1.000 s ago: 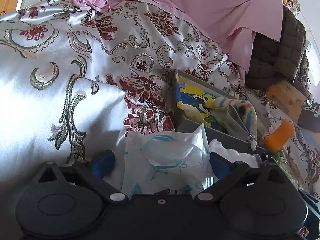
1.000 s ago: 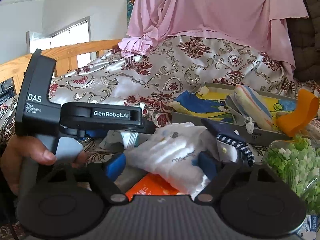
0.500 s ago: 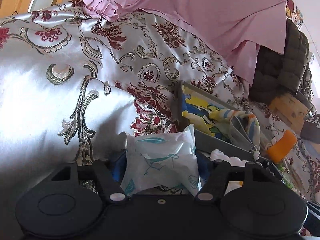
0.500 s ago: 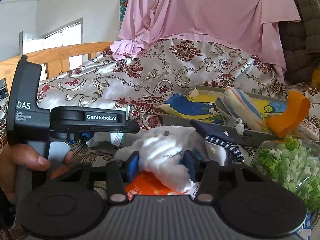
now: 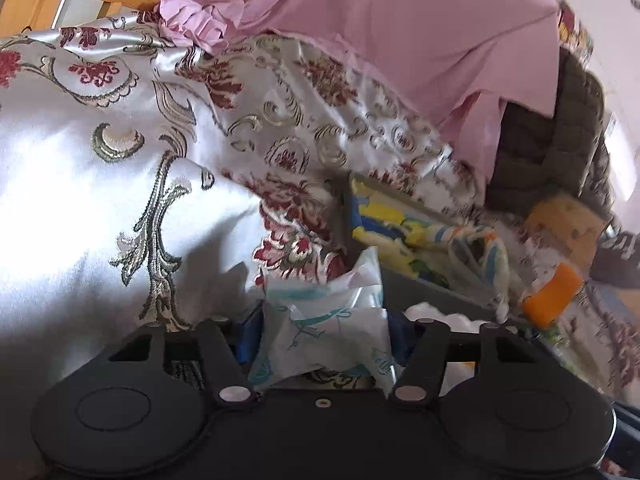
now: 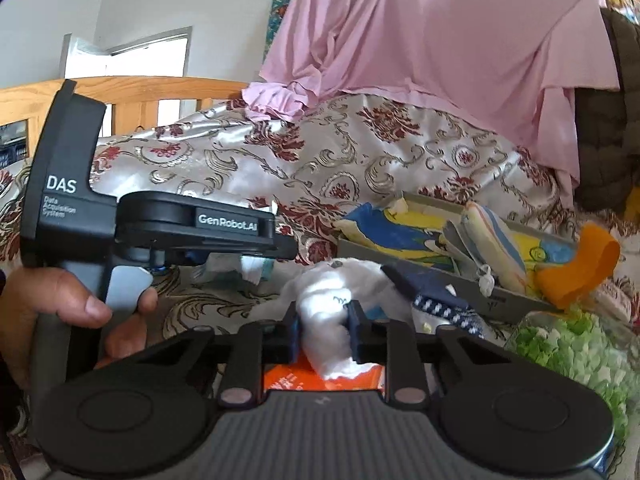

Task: Organize soft objects
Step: 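Carry the plastic packet and white cloth to the cartoon tray and lower them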

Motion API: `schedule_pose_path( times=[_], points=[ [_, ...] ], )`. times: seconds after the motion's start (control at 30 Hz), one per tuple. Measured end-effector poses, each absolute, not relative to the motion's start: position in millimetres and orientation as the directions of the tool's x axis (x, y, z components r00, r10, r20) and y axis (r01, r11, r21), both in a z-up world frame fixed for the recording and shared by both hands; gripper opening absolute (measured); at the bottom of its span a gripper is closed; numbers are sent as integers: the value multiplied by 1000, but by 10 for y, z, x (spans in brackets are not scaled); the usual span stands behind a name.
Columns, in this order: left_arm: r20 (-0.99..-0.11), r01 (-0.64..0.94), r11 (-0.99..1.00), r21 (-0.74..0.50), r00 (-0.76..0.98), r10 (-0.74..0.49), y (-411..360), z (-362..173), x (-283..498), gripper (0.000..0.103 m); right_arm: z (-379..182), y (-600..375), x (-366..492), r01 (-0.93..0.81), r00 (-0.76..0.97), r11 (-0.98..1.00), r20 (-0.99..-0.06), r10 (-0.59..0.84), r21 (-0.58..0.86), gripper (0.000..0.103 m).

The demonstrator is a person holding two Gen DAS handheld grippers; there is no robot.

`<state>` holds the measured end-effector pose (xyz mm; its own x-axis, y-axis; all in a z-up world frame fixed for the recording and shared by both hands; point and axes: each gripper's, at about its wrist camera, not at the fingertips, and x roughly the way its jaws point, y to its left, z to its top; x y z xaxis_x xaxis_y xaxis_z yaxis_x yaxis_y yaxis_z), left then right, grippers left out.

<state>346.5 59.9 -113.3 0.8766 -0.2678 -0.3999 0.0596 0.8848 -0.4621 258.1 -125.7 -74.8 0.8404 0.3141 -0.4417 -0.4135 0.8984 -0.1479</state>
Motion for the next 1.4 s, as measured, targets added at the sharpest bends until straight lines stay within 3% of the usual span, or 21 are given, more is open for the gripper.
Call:
schedule_pose_path(
  times=[0.3,0.53,1.0,1.17,1.4],
  points=[
    [-342,57,879,-474,908,-243,635,-986,3349,59,-570,-1207,2302,-464,860,849,-360,362,-253,20],
    [-253,60,878,-474,946,-202,559,-406,3128,60,-265,-1269,2070,-429,899,848,-233,370,-310,20],
    [-143,69,901,-429,979,-143,173,323,2499,60,302,-1776,1865,-311,946,903,-2,325,-297,20],
    [-155,104,915,-390,972,-177,-100,433,2656,60,406,-1995,2288,-243,965,929,30,261,-278,20],
    [-188,92,964,-250,972,-142,-542,405,3378,60,254,-2471,3104,-170,985,962,-23,169,-212,20]
  ],
)
